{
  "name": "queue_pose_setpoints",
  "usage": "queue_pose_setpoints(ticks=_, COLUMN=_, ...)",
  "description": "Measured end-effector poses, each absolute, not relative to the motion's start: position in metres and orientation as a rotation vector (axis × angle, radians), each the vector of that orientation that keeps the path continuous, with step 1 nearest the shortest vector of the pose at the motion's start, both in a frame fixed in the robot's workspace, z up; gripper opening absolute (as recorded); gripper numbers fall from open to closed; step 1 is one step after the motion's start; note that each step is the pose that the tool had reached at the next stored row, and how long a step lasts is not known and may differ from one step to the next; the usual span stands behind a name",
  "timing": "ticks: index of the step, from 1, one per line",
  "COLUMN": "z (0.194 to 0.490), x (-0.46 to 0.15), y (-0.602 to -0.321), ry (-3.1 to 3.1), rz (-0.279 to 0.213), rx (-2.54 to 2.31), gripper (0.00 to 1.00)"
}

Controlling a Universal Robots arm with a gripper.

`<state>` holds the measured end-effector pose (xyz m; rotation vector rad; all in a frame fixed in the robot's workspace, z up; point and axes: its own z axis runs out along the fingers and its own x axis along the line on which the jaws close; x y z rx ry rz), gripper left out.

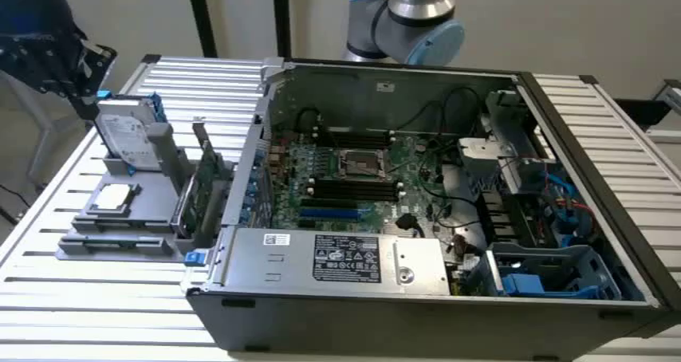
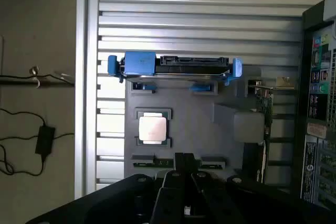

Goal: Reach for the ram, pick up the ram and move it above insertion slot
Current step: 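Reach for the ram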

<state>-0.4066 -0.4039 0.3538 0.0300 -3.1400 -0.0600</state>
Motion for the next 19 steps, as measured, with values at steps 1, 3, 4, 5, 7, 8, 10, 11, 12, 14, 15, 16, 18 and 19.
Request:
queue_pose_setpoints(ticks=1, z=0.354, x=-0.407, y=-0.404, ry=-3.14, rz=-0.06, rx=0.03, gripper=0.11)
queue_pose_setpoints(ticks=3, z=0.354, x=-0.407, y=-0.404, ry=-3.14, rz=-0.06, rx=0.03, gripper=0.11)
queue_pose_setpoints(ticks=4, z=0.354, x=-0.407, y=-0.404, ry=-3.14, rz=-0.06, rx=0.03, gripper=0.11)
queue_pose_setpoints(ticks=5, z=0.354, x=-0.407, y=-0.404, ry=-3.14, rz=-0.06, rx=0.03, gripper=0.11)
queue_pose_setpoints(ticks=7, z=0.354, x=-0.407, y=-0.404, ry=-3.14, rz=-0.06, rx=0.03, gripper=0.11)
queue_pose_setpoints(ticks=8, z=0.354, x=-0.407, y=-0.404, ry=-3.14, rz=-0.06, rx=0.03, gripper=0.11)
queue_pose_setpoints(ticks=10, z=0.354, x=-0.407, y=-0.404, ry=-3.14, rz=-0.06, rx=0.03, gripper=0.11)
queue_pose_setpoints(ticks=11, z=0.354, x=-0.407, y=-0.404, ry=-3.14, rz=-0.06, rx=0.03, gripper=0.11)
queue_pose_setpoints(ticks=12, z=0.354, x=-0.407, y=-0.404, ry=-3.14, rz=-0.06, rx=0.03, gripper=0.11)
queue_pose_setpoints(ticks=14, z=0.355, x=-0.407, y=-0.406, ry=-3.14, rz=-0.06, rx=0.03, gripper=0.11)
queue_pose_setpoints(ticks=15, z=0.354, x=-0.407, y=-0.41, ry=-3.14, rz=-0.061, rx=0.03, gripper=0.11)
queue_pose_setpoints(ticks=16, z=0.354, x=-0.407, y=-0.415, ry=-3.14, rz=-0.061, rx=0.03, gripper=0.11)
queue_pose_setpoints(ticks=18, z=0.354, x=-0.407, y=-0.424, ry=-3.14, rz=-0.061, rx=0.03, gripper=0.11)
queue_pose_setpoints(ticks=19, z=0.354, x=-0.407, y=-0.429, ry=-3.14, rz=-0.061, rx=0.03, gripper=0.11)
